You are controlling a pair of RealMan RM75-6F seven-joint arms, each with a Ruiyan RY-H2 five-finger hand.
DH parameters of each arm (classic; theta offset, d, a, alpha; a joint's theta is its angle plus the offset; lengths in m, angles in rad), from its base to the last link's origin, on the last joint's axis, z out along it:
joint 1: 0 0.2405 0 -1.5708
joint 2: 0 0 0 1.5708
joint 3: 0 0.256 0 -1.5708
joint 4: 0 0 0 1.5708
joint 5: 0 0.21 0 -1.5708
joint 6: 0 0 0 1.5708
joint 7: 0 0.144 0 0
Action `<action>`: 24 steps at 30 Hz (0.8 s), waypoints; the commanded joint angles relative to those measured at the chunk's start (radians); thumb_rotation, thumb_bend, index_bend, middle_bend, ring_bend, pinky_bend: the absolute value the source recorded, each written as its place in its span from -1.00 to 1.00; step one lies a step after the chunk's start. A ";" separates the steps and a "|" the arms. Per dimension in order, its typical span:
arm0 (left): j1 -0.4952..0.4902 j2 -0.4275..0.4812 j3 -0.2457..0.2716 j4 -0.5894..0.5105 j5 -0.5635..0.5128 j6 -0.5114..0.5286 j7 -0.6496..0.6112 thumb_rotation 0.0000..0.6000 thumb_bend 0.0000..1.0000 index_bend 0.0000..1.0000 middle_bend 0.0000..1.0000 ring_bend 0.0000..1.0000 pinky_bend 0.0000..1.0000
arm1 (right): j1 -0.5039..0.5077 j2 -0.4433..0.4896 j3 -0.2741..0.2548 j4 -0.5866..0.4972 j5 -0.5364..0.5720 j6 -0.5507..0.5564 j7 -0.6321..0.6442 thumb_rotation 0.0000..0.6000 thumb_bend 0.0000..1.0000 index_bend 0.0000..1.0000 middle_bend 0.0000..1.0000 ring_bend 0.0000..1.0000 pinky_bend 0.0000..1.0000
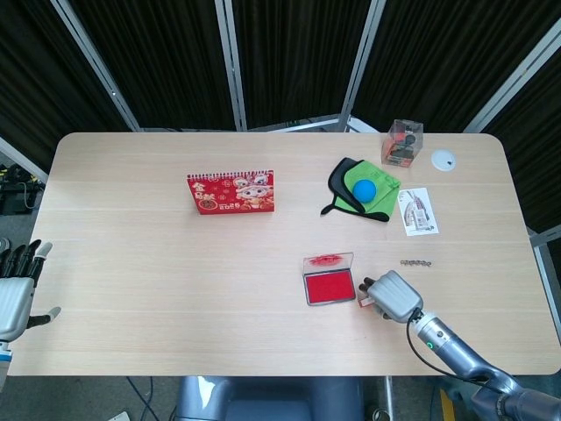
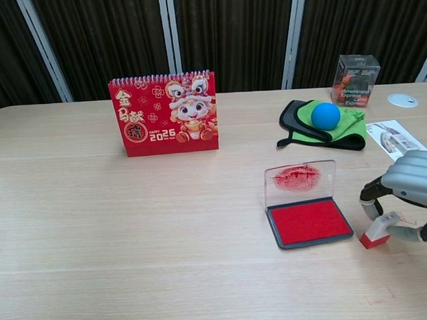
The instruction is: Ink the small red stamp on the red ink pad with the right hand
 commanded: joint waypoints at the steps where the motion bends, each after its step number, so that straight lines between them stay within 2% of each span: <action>1: 0.000 0.000 0.000 0.000 -0.001 0.000 0.000 1.00 -1.00 -1.00 -1.00 -1.00 -1.00 | 0.001 -0.001 0.000 0.004 0.002 0.005 -0.002 1.00 -0.28 0.00 -0.02 0.58 1.00; 8: -0.002 0.000 0.000 0.000 -0.004 0.000 0.001 1.00 -1.00 -1.00 -1.00 -1.00 -1.00 | 0.008 0.023 0.008 -0.026 0.000 0.037 0.013 1.00 -0.24 0.03 0.01 0.58 1.00; 12: -0.003 0.000 0.001 0.000 -0.007 -0.003 0.001 1.00 -1.00 -1.00 -1.00 -1.00 -1.00 | 0.024 0.069 0.033 -0.104 0.012 0.057 0.048 1.00 -0.20 0.04 0.02 0.58 1.00; 17: -0.006 -0.002 0.001 0.001 -0.012 -0.008 0.006 1.00 -1.00 -1.00 -1.00 -1.00 -1.00 | 0.066 0.134 0.080 -0.223 0.056 0.011 0.038 1.00 -0.15 0.04 0.02 0.58 1.00; 24: -0.010 -0.001 0.000 0.003 -0.019 -0.014 0.003 1.00 -1.00 -1.00 -1.00 -1.00 -1.00 | 0.125 0.144 0.129 -0.331 0.130 -0.098 -0.060 1.00 -0.12 0.04 0.02 0.58 1.00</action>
